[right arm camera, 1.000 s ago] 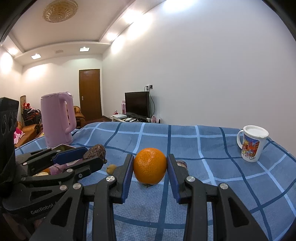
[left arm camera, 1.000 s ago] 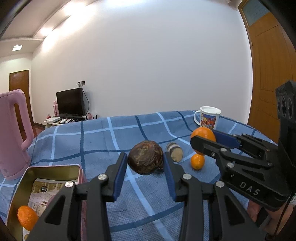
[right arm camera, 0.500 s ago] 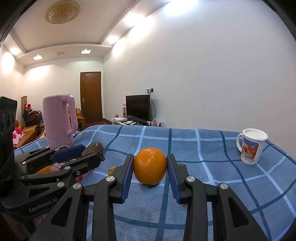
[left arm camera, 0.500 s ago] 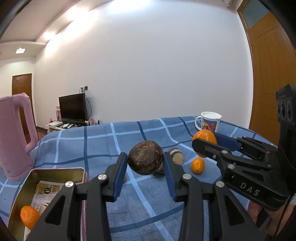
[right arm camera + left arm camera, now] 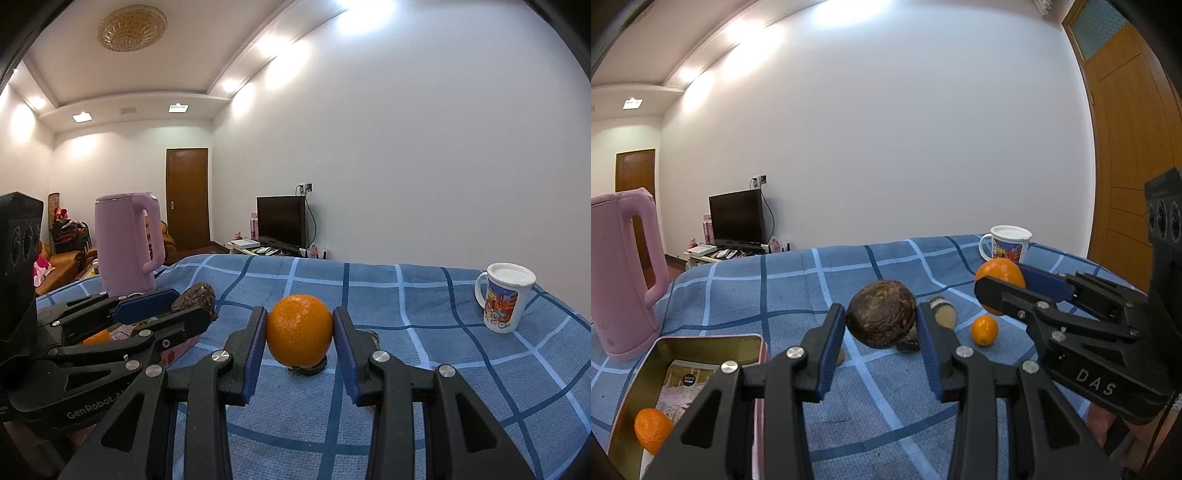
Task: Organize fruits
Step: 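Carry the brown fruit over the tin with the left tool while the right tool carries the orange there, then open the left tool to drop the brown fruit into the tin while the right tool drops the orange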
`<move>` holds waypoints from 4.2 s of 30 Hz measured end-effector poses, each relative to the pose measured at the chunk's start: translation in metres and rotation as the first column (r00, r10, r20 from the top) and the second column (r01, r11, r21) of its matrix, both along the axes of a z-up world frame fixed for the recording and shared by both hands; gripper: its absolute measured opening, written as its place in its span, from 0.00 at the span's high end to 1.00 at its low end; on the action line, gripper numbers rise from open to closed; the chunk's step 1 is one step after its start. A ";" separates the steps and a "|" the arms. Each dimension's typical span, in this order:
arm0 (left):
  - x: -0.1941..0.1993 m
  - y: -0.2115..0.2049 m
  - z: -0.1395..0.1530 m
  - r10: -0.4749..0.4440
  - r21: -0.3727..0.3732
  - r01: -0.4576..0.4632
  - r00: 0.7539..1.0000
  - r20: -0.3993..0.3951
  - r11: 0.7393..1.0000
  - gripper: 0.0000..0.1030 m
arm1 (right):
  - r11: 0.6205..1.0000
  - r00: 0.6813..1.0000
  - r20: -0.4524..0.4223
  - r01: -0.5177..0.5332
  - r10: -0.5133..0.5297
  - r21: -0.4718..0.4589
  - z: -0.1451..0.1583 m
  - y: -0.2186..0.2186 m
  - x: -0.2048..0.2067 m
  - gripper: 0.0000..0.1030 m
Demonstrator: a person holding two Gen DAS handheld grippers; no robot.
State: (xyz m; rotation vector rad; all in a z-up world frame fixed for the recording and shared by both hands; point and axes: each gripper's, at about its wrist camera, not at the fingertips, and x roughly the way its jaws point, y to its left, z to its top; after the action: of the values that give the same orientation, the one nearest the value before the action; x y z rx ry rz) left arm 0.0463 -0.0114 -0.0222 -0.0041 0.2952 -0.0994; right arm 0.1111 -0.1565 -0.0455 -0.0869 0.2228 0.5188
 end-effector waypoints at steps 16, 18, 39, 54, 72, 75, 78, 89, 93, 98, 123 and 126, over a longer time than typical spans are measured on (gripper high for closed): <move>-0.005 0.007 0.000 0.004 -0.010 -0.004 1.000 -0.009 1.000 0.60 | 1.000 1.000 -0.004 -0.014 0.013 -0.014 -0.001 0.008 -0.002 0.63; -0.007 0.010 -0.001 0.010 -0.013 -0.010 1.000 -0.010 1.000 0.60 | 0.999 1.000 -0.007 -0.026 0.026 -0.019 -0.001 0.013 -0.003 0.63; -0.023 0.046 -0.002 0.068 -0.049 -0.068 0.998 -0.010 0.996 0.60 | 0.993 0.994 -0.026 -0.108 0.107 -0.054 -0.006 0.055 -0.011 0.63; -0.033 0.077 -0.005 0.110 -0.086 -0.111 0.994 -0.020 0.990 0.60 | 0.983 0.986 -0.033 -0.164 0.161 -0.086 -0.008 0.087 -0.017 0.63; -0.046 0.121 -0.008 0.170 -0.117 -0.174 0.984 -0.047 0.978 0.60 | 0.968 0.975 -0.048 -0.220 0.215 -0.119 -0.010 0.118 -0.018 0.63; -0.046 0.128 -0.010 0.177 -0.112 -0.183 0.982 -0.064 0.977 0.60 | 0.965 0.972 -0.052 -0.233 0.229 -0.120 -0.010 0.125 -0.019 0.63; -0.048 0.136 -0.011 0.198 -0.114 -0.206 0.977 -0.077 0.972 0.60 | 0.959 0.968 -0.052 -0.251 0.246 -0.130 -0.011 0.133 -0.021 0.63; -0.052 0.156 -0.016 0.250 -0.114 -0.265 0.960 -0.125 0.958 0.60 | 0.944 0.956 -0.056 -0.293 0.288 -0.154 -0.013 0.152 -0.027 0.63; -0.051 0.158 -0.017 0.256 -0.114 -0.272 0.957 -0.141 0.956 0.60 | 0.935 0.950 -0.060 -0.313 0.307 -0.168 -0.014 0.157 -0.029 0.63; -0.050 0.160 -0.018 0.255 -0.112 -0.274 0.955 -0.154 0.955 0.60 | 0.922 0.942 -0.063 -0.336 0.330 -0.194 -0.015 0.164 -0.029 0.63; -0.054 0.163 -0.018 0.280 -0.110 -0.301 0.945 -0.170 0.947 0.22 | 0.844 0.894 -0.162 -0.448 0.418 -0.294 -0.028 0.195 -0.030 0.54; -0.057 0.158 -0.011 0.268 -0.127 -0.287 0.952 -0.147 0.949 0.18 | 0.874 0.912 -0.130 -0.409 0.388 -0.263 -0.023 0.180 -0.031 0.45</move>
State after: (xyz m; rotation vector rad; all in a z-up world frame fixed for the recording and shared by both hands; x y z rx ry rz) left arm -0.0105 0.1471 -0.0335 -0.1991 0.4123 0.1609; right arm 0.0800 0.0238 -0.0687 -0.4035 0.3548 0.9032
